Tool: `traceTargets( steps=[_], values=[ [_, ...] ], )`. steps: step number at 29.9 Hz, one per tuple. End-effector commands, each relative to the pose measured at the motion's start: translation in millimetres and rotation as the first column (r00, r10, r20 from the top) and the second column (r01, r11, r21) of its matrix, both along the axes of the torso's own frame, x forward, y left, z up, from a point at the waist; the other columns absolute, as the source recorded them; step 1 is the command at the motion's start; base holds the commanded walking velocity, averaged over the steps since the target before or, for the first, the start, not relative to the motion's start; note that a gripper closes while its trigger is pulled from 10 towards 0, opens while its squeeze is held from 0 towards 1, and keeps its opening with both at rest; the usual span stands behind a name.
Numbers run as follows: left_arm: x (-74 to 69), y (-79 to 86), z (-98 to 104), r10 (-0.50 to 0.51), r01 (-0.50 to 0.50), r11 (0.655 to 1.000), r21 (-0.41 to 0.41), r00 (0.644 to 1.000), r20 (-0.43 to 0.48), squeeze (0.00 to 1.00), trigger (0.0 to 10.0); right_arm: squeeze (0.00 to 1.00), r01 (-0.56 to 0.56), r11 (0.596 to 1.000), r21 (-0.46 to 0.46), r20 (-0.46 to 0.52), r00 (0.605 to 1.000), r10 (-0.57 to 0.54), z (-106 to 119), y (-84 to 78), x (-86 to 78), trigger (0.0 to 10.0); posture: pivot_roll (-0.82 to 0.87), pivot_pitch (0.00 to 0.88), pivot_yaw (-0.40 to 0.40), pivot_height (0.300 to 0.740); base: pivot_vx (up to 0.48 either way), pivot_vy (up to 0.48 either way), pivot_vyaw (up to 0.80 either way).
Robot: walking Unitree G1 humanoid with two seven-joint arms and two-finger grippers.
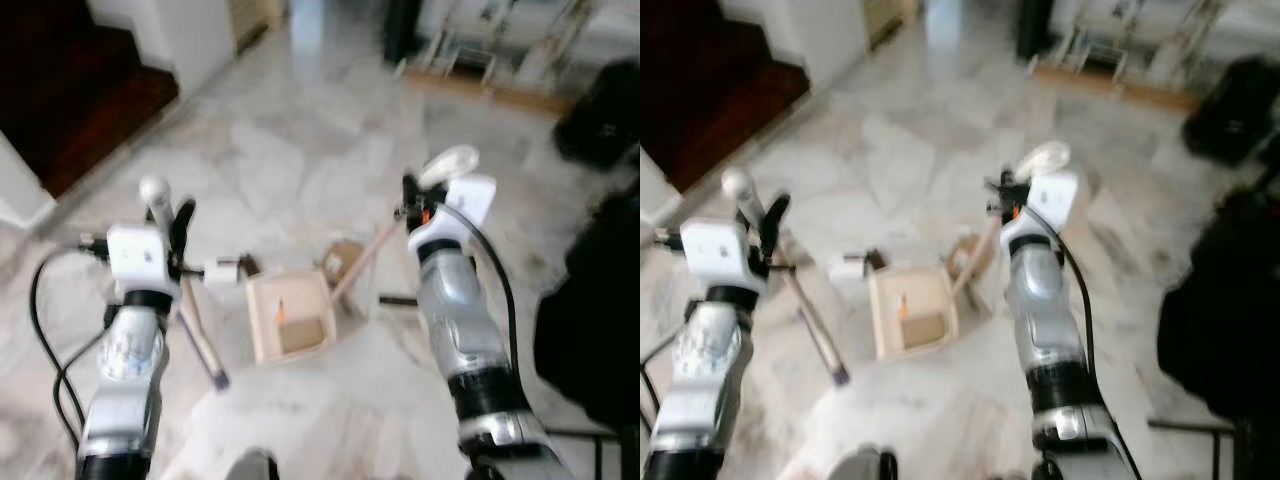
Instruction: Sweep floor
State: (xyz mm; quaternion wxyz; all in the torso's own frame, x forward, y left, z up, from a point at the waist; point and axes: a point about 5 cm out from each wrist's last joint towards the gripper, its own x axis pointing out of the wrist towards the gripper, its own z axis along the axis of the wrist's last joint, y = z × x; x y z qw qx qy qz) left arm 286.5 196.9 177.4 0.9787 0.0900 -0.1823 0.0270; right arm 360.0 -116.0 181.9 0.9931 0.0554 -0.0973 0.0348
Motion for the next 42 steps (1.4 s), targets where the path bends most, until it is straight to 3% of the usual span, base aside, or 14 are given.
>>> traceTargets(
  steps=[1,15,31,42],
  values=[
    [-2.1,-1.6,10,-0.003,0.002,1.000,0.009,0.999,0.043,0.00,10.0,0.00,0.016,1.000,0.009,0.067,0.998,-0.016,16,-5.4,0.4,10.0,-0.06,0.166,-0.015,0.740,0.000,0.000,0.80],
    [-8.4,0.2,9,0.006,-0.006,1.000,0.014,1.000,0.031,0.00,10.0,0.00,-0.006,1.000,0.012,0.053,0.999,0.006,13,-1.0,-3.1,10.0,-0.04,0.164,-0.009,0.740,0.000,0.000,0.80],
    [-25.3,-0.5,5,0.019,-0.019,1.000,0.011,1.000,0.010,0.00,10.0,0.00,-0.037,0.999,0.011,0.050,0.998,0.037,12,1.4,-6.4,10.0,-0.03,0.147,-0.014,0.740,0.000,0.000,0.80],
    [-28.0,-4.0,5,0.029,-0.029,0.999,0.016,1.000,0.000,0.00,10.0,0.00,-0.047,0.999,0.010,0.040,0.998,0.046,13,1.5,-6.3,10.0,-0.02,0.188,-0.019,0.740,0.000,0.000,0.80]
  ],
)
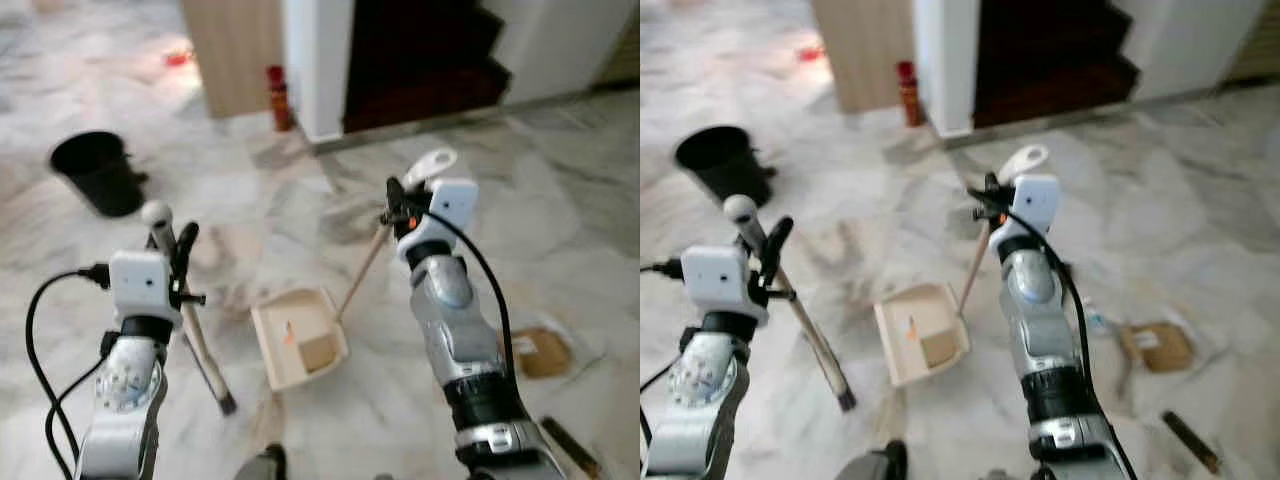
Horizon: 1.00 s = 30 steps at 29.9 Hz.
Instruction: Sweep floor
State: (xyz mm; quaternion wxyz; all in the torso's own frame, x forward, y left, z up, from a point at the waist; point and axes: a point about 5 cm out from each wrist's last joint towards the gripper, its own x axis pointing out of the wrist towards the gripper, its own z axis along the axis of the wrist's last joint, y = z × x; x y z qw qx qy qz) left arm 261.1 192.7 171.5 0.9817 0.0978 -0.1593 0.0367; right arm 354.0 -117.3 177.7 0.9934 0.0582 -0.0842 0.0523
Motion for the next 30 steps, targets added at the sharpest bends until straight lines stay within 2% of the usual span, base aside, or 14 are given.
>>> traceTargets(
  steps=[1,4,6,10,30],
  values=[
    [-2.6,0.0,11.8,0.001,-0.001,1.000,0.008,0.999,0.045,0.00,10.0,0.00,-0.011,1.000,0.013,0.063,0.998,0.010,17.0,3.0,-0.2,10.0,-0.02,0.190,-0.019,0.740,0.000,0.000,0.80],
    [-2.6,0.1,12.2,-0.003,0.002,1.000,0.007,0.999,0.041,0.00,10.0,0.00,-0.015,1.000,0.015,0.066,0.998,0.014,18.2,4.0,-0.1,10.0,-0.02,0.193,-0.019,0.740,0.000,0.000,0.60],
    [-2.6,0.1,12.6,-0.008,0.008,1.000,0.002,0.999,0.041,0.00,10.0,0.00,-0.021,0.999,0.047,0.063,0.998,0.018,18.6,4.9,0.0,10.0,-0.02,0.196,-0.019,0.740,0.000,0.000,0.00],
    [-2.5,0.8,10.8,-0.002,0.002,1.000,0.000,1.000,0.018,0.00,10.0,0.00,-0.028,0.999,0.034,0.061,0.998,0.025,18.5,5.8,0.1,10.0,-0.02,0.209,-0.020,0.740,0.000,0.000,0.00],
    [-0.7,-1.1,12.7,-0.021,0.021,1.000,0.013,1.000,0.014,0.00,10.0,0.00,-0.055,0.997,0.048,0.070,0.996,0.052,22.9,10.3,-0.8,10.0,-0.02,0.214,-0.015,0.740,0.459,0.000,0.00]
  ],
)
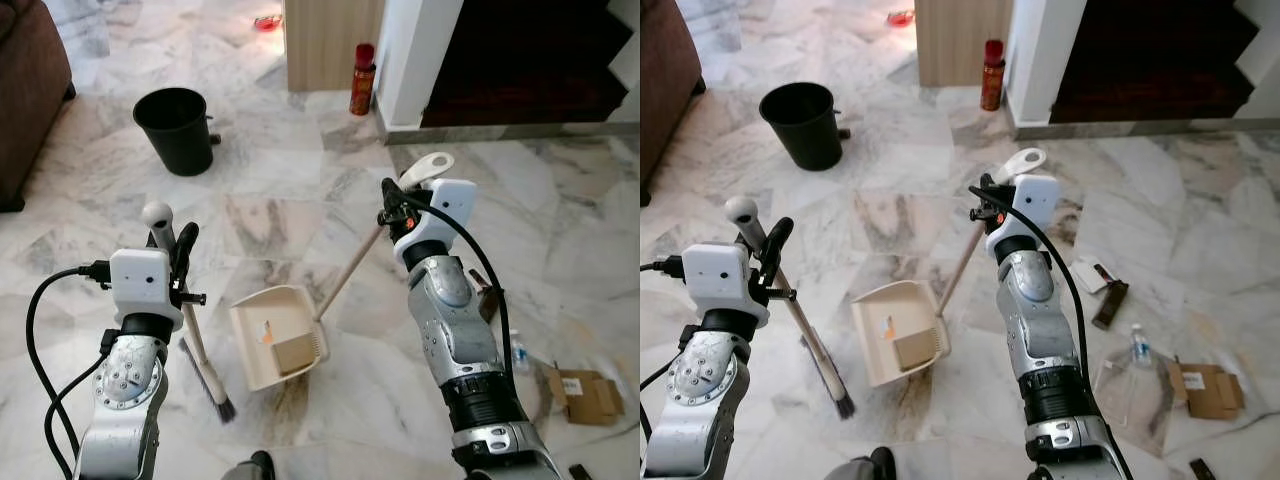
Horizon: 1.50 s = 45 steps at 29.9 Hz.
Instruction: Sweep floor
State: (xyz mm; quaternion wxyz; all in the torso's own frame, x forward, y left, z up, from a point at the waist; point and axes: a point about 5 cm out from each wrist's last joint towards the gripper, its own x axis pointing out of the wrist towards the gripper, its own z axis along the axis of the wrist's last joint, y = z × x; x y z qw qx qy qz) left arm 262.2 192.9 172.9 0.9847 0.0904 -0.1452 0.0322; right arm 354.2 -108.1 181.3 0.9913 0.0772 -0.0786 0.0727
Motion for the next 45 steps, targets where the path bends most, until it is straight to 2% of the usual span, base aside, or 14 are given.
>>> traceTargets(
  steps=[1,16,20,45],
  values=[
    [-1.9,-2.0,11,-0.016,0.015,0.999,0.031,0.999,0.042,0.00,10.0,0.00,-0.015,1.000,0.019,0.082,0.997,0.013,20,2.5,-1.6,10.0,-0.02,0.212,-0.016,0.740,0.480,0.000,0.00],
    [-2.8,-3.4,10,-0.022,0.021,0.999,0.028,0.999,0.043,0.00,10.0,0.00,-0.056,0.998,0.005,0.107,0.993,0.055,23,8.0,-4.2,10.0,-0.02,0.196,-0.018,0.740,0.480,0.000,0.00],
    [-3.2,-3.9,10,-0.025,0.024,0.999,0.028,0.999,0.043,0.00,10.0,0.00,-0.078,0.997,0.005,0.122,0.990,0.077,25,12.1,-6.1,10.0,-0.02,0.180,-0.017,0.740,0.480,0.000,0.80],
    [-1.9,-2.4,11,-0.023,0.022,0.999,0.032,0.999,0.041,0.00,10.0,0.00,-0.115,0.993,0.019,0.112,0.987,0.113,26,17.3,-5.1,10.0,-0.01,0.208,-0.020,0.740,0.480,0.000,0.16]
  ],
)
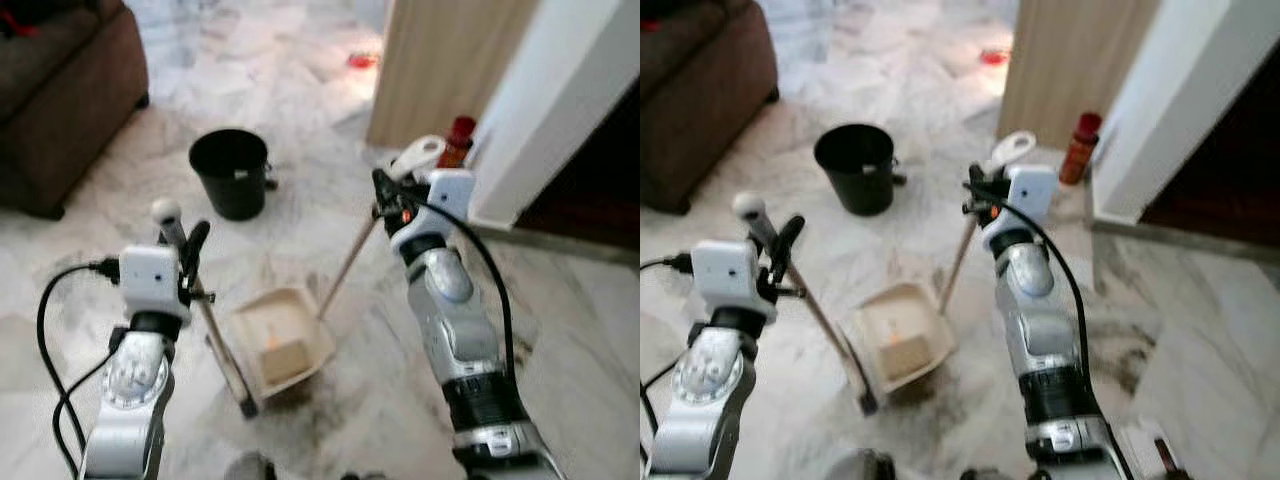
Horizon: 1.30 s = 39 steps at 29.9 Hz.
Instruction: Sweep floor
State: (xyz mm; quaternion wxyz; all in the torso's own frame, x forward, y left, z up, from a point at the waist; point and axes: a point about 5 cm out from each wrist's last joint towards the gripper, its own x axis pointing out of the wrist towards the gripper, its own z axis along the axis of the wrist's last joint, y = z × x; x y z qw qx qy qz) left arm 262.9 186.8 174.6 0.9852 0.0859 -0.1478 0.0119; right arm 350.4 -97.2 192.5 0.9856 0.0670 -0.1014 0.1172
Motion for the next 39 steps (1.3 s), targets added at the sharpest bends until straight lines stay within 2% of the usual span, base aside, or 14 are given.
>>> traceTargets(
  steps=[1,14,18,36,39],
  values=[
    [-2.6,3.7,9,0.019,-0.020,0.999,0.033,0.999,0.041,0.00,10.0,0.00,-0.034,0.998,0.050,0.054,0.998,0.031,15,6.4,-1.2,10.0,-0.01,0.209,-0.020,0.740,0.480,0.000,0.00],
    [-2.3,4.1,9,0.018,-0.020,0.999,0.036,0.999,0.040,0.00,10.0,0.00,-0.028,0.998,0.063,0.054,0.998,0.025,18,6.5,0.4,10.0,0.00,0.207,-0.021,0.740,0.480,0.000,0.00],
    [-2.1,4.2,9,0.020,-0.022,0.999,0.036,0.999,0.040,0.00,10.0,0.00,-0.026,0.995,0.092,0.048,0.999,0.022,22,6.7,2.3,10.0,0.00,0.206,-0.021,0.740,0.480,0.000,0.00],
    [-2.6,1.5,9,0.008,-0.009,0.999,0.045,0.999,0.043,0.00,10.0,0.00,-0.006,0.996,0.092,0.051,0.999,0.001,26,3.6,5.9,10.0,0.00,0.191,-0.019,0.740,0.480,0.000,0.00],
    [-2.6,0.8,9,0.002,-0.004,0.999,0.048,0.999,0.048,0.00,10.0,0.00,0.001,0.996,0.092,0.054,0.999,-0.006,27,1.8,7.2,10.0,0.00,0.185,-0.019,0.740,0.000,0.000,0.00]
  ],
)
